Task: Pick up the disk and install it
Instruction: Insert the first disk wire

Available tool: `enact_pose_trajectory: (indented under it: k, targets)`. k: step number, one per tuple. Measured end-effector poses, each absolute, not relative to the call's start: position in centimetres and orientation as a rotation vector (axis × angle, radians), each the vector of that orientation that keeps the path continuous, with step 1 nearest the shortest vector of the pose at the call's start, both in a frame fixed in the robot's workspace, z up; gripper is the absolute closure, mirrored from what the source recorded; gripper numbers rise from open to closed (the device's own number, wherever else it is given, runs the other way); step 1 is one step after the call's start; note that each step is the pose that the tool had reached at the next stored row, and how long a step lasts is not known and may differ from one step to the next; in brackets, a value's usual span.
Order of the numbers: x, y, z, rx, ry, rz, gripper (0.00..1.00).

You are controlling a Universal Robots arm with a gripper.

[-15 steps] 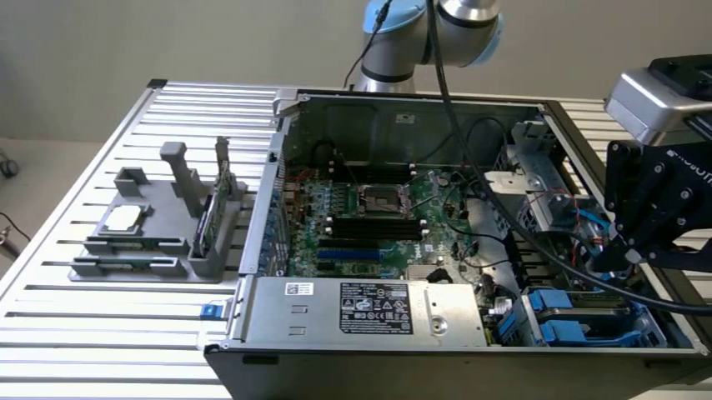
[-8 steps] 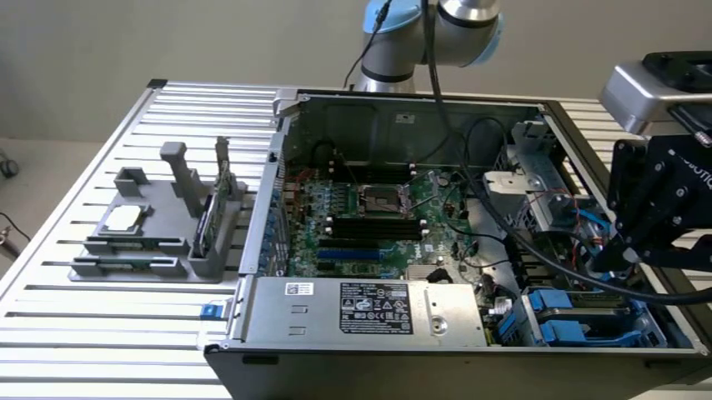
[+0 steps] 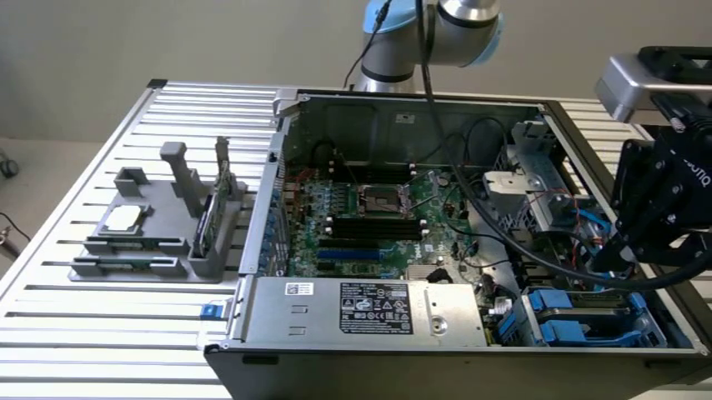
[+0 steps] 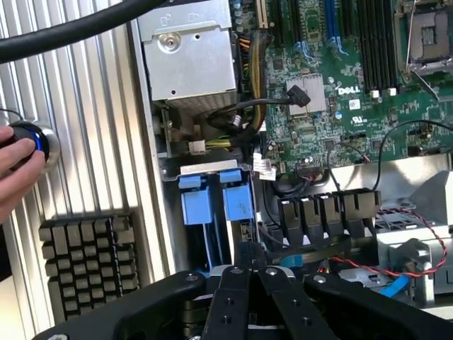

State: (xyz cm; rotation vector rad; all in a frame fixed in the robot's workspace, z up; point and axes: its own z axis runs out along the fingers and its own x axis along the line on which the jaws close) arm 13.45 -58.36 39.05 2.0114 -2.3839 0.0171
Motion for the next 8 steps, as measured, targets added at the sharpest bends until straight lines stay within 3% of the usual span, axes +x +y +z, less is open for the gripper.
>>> enact_pose_trajectory:
  k: [8]
  targets:
    - [13.45,-58.36,39.05,1.887,-2.482,0.016,0.89]
